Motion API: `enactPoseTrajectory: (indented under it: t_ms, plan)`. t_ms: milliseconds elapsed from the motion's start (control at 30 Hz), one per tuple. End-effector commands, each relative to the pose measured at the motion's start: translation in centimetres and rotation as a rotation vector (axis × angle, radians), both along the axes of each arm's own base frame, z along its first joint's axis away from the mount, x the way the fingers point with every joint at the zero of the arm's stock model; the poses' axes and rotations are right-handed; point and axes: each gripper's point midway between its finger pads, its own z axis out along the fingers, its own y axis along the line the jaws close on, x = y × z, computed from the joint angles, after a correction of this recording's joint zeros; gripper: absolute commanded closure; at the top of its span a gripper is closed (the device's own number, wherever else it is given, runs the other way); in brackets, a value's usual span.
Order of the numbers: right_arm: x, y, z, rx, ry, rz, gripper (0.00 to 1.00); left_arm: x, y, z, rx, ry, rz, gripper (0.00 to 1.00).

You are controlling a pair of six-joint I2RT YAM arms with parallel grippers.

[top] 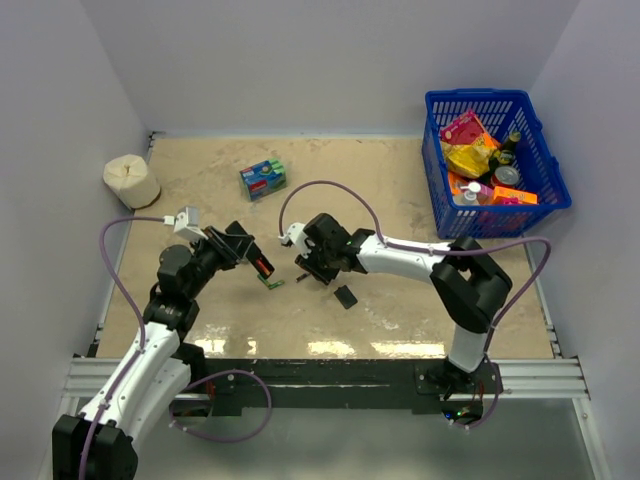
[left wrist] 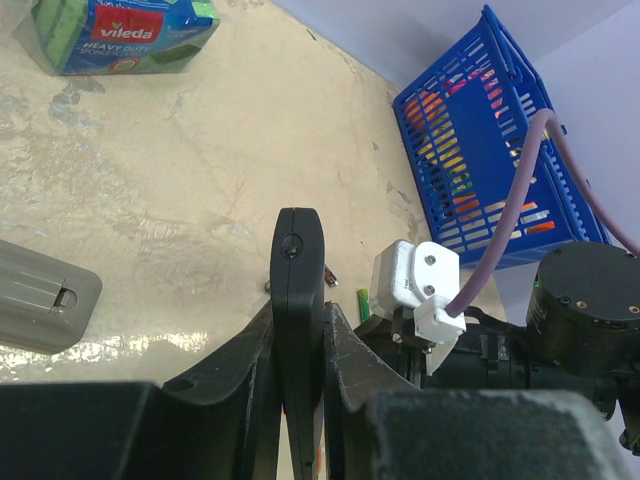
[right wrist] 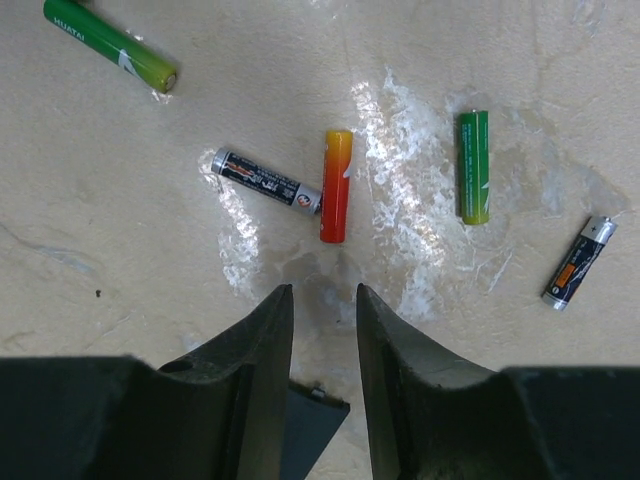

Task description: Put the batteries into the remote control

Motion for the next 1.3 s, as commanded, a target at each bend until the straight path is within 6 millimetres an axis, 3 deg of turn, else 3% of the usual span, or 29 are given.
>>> enactPoseTrajectory:
  t_ms: [0, 633, 833, 967, 1267]
  plan:
    - [1.7, 2.0, 1.7, 0.043, -0.078, 0.017, 0.65, 0.1, 0.1, 0.9, -0.007, -0.041, -0.001, 1.00]
    - [2.5, 2.5, -1.3, -0.026, -0.057, 0.040, 0.72, 0.1, 0.0, 1.2, -0.006, -0.051, -0.005, 1.00]
    - [2.1, 2.0, -1.8, -0.048, -0.038, 0.050, 0.91, 0.2, -0.1, 1.2, -0.007, -0.059, -0.012, 1.00]
    - [1.9, 1.8, -0.9, -0.028, -0.047, 0.038, 1.00, 0.2, -0.4, 1.2, -0.019, -0.064, -0.024, 1.00]
    - [1.2, 1.0, 4.1, 0.066, -0.076, -0.039, 1.00, 0.3, -1.8, 1.2, -0.154, -0.099, -0.082, 1.00]
